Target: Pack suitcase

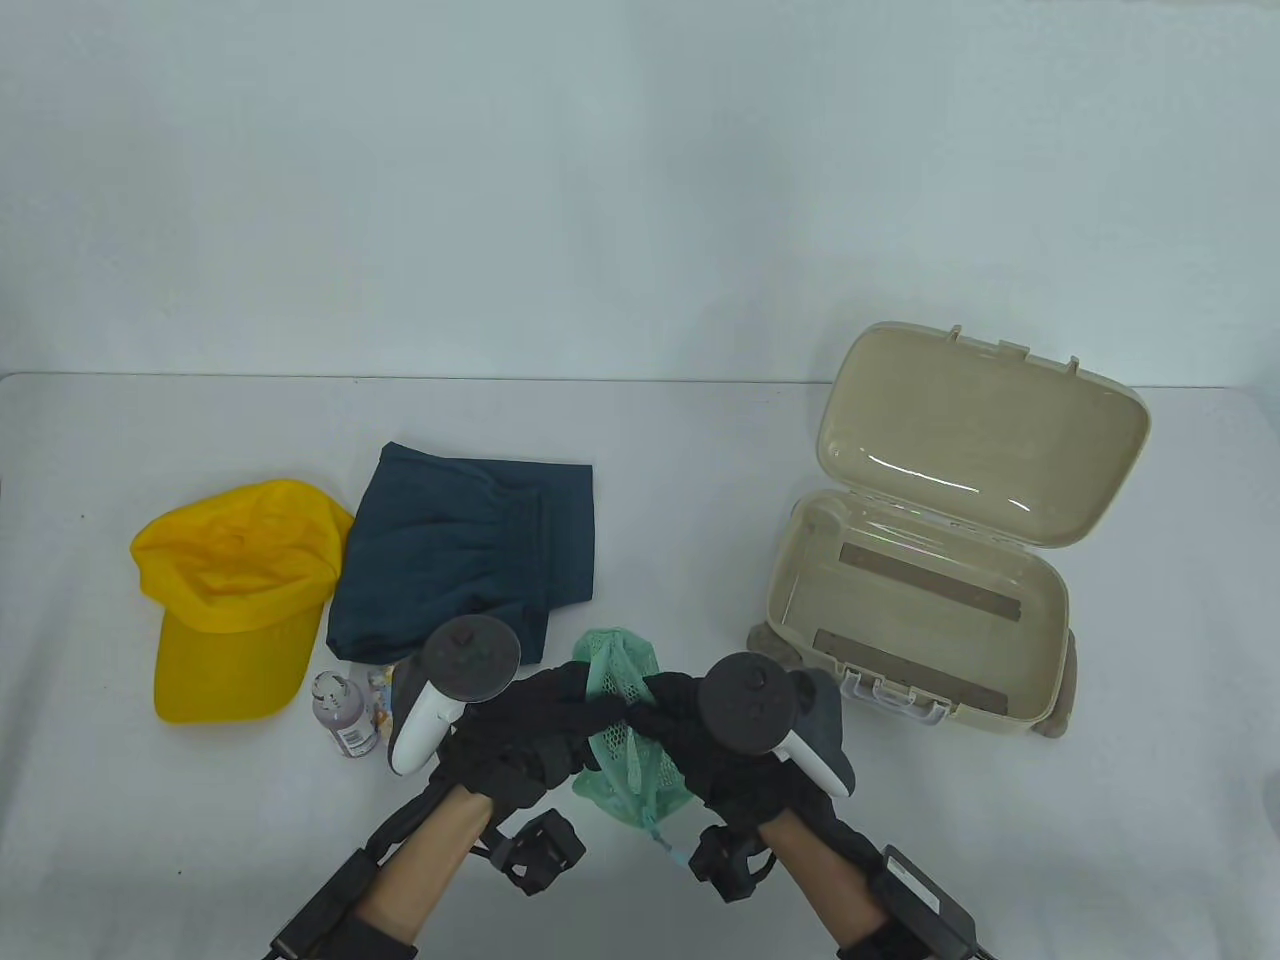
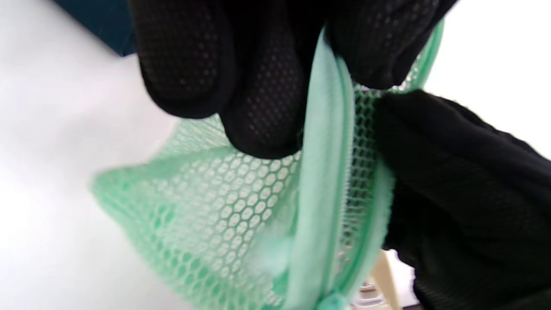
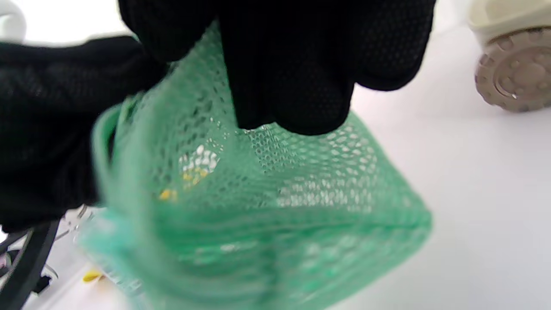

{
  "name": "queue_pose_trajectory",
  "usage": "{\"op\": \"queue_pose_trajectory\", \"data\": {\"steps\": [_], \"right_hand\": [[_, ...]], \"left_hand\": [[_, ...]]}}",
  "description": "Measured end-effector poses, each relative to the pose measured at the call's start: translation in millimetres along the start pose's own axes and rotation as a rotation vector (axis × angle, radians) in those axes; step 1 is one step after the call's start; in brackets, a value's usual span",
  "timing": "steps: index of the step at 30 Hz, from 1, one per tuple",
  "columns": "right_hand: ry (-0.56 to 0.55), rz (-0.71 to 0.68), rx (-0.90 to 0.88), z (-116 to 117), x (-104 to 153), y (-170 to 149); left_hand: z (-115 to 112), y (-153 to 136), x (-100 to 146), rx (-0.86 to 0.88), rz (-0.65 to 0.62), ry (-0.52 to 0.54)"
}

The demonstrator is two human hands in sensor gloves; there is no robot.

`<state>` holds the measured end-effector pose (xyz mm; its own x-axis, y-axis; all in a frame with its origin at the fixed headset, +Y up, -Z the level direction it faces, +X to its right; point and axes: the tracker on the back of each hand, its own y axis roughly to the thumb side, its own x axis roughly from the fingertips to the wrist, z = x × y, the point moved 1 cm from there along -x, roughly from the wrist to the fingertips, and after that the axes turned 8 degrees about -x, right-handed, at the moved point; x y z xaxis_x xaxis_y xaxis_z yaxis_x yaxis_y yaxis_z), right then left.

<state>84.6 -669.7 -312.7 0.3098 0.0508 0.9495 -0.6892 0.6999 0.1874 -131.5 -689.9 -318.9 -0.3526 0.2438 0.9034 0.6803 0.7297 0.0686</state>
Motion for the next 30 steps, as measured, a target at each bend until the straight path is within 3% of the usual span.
{"op": "queue_pose_trajectory", "data": {"steps": [5,9,14,23,30], "right_hand": [[-0.049,0.109,-0.038,-20,-6,-26],[-0.02,0.153,-0.032,-25,-11,-37],[0.048,0.114,0.234,-17,-14,-33],[0.093,0.12,0.2,-7,-17,-35],[0.113,0.162,-0.036,-6,-18,-39]], "left_hand": [[12,-3,1,-0.241,0.056,0.006],[16,-3,0,-0.442,0.092,0.001],[18,-2,-1,-0.684,0.115,-0.006],[26,-7,1,-0.557,0.117,0.009],[21,-1,1,-0.539,0.098,0.057]]}}
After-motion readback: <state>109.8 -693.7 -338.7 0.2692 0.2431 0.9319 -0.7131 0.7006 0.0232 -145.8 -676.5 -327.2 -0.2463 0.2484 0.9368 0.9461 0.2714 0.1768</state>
